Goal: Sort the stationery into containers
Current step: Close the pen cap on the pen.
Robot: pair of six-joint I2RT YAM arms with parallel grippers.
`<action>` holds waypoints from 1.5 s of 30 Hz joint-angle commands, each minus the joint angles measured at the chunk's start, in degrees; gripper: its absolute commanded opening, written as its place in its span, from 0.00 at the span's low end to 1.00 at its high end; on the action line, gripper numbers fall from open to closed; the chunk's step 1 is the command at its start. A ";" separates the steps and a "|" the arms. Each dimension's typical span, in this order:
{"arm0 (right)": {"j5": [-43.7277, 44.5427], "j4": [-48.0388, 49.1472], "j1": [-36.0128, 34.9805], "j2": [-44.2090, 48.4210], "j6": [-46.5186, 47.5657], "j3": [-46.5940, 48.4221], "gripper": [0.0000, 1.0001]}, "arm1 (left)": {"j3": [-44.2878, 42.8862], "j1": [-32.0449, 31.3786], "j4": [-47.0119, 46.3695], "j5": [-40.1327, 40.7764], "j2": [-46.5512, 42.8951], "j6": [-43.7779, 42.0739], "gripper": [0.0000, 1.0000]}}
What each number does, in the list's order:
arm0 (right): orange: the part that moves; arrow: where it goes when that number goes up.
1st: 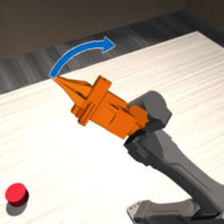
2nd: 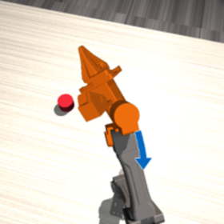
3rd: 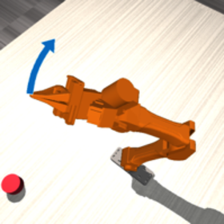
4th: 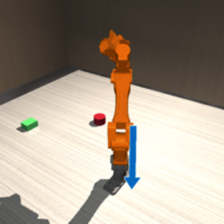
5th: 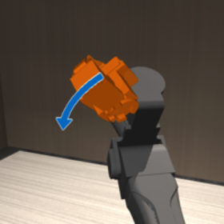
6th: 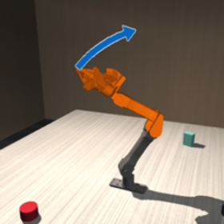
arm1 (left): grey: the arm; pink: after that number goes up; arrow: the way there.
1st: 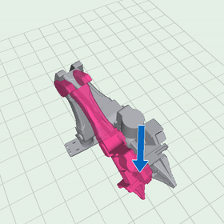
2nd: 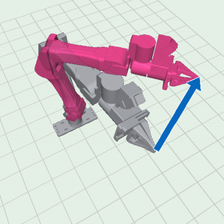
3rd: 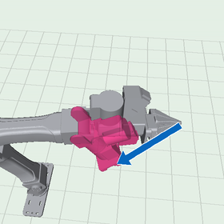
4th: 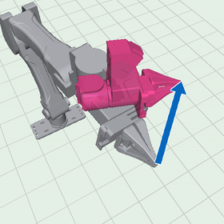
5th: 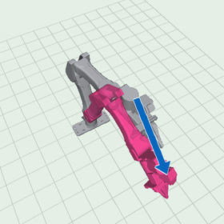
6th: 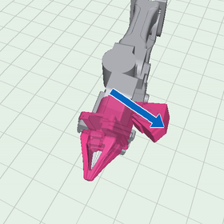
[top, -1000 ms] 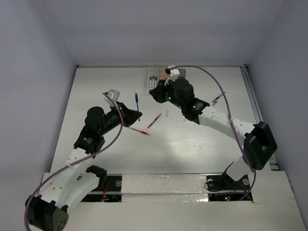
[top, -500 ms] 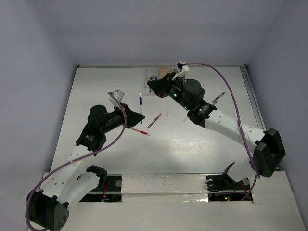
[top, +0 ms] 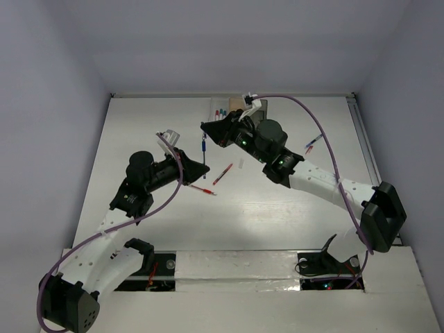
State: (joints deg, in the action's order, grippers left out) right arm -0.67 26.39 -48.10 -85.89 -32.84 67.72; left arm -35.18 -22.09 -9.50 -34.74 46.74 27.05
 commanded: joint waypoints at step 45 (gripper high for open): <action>3.39 6.74 -2.00 0.10 1.20 -0.57 0.00 | -2.44 -0.24 -4.57 0.46 0.28 0.55 0.00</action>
State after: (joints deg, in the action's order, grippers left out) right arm 1.69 28.84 -48.90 -87.79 -31.77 67.90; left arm -35.20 -22.11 -10.61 -34.28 46.87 27.53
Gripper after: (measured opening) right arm 0.196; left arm 0.070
